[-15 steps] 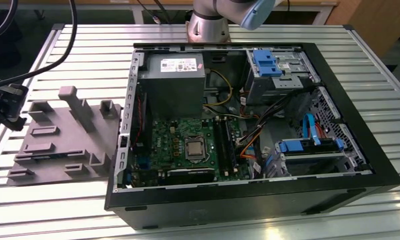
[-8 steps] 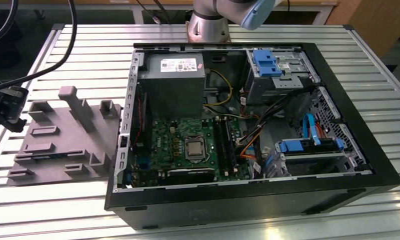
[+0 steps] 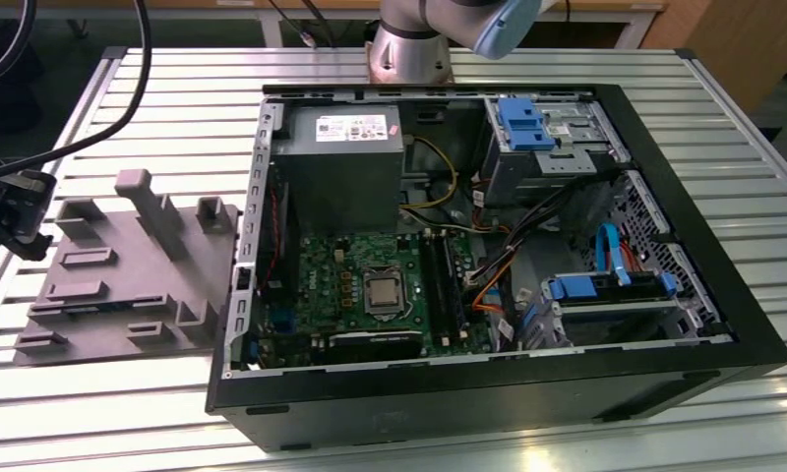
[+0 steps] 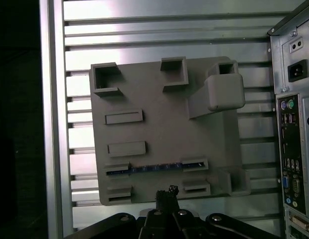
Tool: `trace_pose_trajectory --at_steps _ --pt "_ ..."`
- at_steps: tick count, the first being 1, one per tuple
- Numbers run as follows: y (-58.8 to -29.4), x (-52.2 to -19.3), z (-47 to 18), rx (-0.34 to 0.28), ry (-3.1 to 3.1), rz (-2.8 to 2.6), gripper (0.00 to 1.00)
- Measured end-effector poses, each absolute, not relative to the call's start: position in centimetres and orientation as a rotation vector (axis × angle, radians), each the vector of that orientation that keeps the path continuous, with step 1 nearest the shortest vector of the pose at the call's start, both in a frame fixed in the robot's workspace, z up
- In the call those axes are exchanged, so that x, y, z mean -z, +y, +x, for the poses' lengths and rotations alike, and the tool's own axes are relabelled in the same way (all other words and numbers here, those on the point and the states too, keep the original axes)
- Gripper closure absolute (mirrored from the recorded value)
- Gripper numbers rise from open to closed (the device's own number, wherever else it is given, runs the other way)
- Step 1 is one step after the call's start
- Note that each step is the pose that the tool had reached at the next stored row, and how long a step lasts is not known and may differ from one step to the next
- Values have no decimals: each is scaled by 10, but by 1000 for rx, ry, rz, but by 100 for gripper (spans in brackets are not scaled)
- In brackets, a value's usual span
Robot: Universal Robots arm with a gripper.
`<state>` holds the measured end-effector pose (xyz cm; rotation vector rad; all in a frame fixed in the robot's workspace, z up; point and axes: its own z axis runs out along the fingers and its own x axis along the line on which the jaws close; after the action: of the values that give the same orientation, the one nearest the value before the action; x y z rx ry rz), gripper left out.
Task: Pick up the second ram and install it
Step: 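Pick up the second ram and move it above second insertion slot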
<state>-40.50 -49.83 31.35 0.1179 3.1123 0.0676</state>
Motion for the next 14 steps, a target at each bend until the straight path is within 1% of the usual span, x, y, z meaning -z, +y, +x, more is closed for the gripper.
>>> trace_pose_trajectory --at_steps 8,14 --pt "-498 -313 -405 -68 3113 111 89" --pt "-498 -313 -405 -69 3116 3 89"
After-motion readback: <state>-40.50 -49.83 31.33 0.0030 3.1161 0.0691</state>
